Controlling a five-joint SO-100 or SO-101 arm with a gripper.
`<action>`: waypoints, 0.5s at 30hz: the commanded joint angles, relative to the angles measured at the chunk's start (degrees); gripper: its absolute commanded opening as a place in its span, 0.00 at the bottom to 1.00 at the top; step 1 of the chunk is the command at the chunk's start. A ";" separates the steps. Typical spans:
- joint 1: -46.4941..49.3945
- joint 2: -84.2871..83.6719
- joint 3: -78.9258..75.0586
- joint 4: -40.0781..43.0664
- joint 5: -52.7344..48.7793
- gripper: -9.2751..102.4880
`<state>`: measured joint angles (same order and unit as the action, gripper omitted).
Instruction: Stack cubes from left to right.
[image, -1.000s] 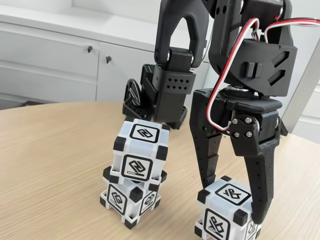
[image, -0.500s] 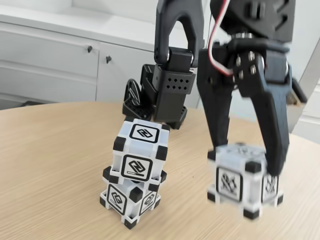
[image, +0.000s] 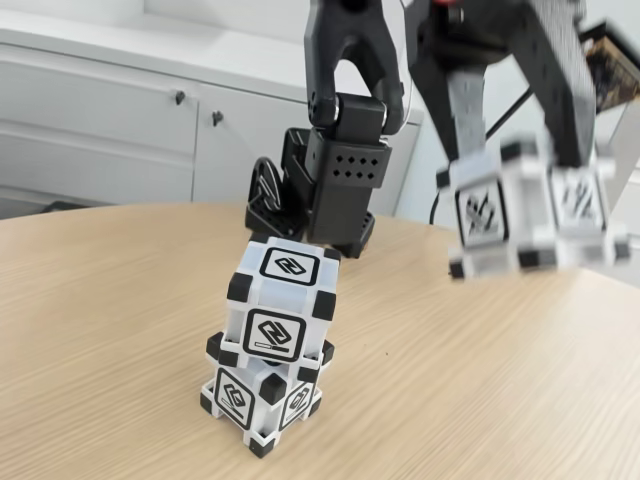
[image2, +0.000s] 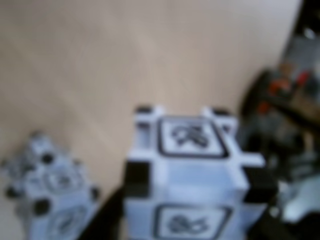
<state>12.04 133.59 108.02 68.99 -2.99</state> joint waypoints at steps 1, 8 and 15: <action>0.70 5.01 -0.97 0.00 4.22 0.18; 9.67 5.89 -0.88 -0.26 8.09 0.19; 13.27 6.24 -0.88 -0.09 10.55 0.18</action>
<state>24.52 138.69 108.02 69.08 6.59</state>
